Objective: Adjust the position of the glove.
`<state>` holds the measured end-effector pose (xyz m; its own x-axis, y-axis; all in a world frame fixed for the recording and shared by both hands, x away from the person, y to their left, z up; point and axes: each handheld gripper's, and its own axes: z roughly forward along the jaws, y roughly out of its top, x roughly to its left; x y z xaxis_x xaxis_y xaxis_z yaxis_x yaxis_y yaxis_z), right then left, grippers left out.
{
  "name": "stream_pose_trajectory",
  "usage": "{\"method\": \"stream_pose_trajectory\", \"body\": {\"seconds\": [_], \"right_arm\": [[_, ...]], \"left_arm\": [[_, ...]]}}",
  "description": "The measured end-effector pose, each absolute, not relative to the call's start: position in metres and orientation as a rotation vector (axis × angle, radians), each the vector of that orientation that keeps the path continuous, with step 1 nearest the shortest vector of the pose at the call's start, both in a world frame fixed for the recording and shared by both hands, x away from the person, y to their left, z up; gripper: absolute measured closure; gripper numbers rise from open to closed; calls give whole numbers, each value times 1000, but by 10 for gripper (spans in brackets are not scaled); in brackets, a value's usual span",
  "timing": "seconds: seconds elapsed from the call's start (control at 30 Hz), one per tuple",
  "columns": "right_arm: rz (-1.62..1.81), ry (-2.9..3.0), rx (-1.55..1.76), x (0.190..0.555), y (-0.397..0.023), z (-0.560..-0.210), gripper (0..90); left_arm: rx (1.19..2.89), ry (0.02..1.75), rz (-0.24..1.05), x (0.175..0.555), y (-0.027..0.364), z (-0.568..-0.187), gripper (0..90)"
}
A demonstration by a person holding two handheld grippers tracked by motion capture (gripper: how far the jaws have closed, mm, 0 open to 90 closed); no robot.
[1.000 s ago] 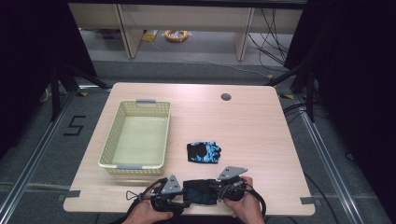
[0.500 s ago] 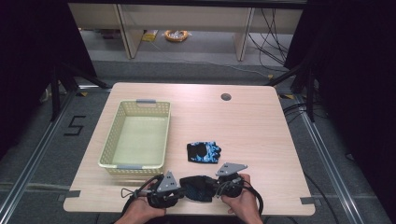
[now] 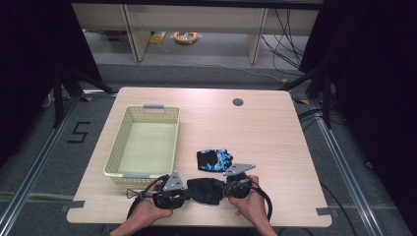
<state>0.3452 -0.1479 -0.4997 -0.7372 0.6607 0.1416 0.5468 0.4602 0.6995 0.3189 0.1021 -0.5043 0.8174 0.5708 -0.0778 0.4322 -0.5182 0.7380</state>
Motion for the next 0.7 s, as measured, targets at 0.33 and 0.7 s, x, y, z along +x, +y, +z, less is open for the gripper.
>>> {"method": "stream_pose_trajectory", "body": {"seconds": [0.33, 0.7], "right_arm": [[1078, 2557, 1051, 348, -149, -506, 822], [993, 2609, 1067, 346, -146, -500, 503]], "left_arm": [[2214, 706, 225, 320, 99, -507, 796], [2240, 709, 208, 315, 100, -503, 542]]}}
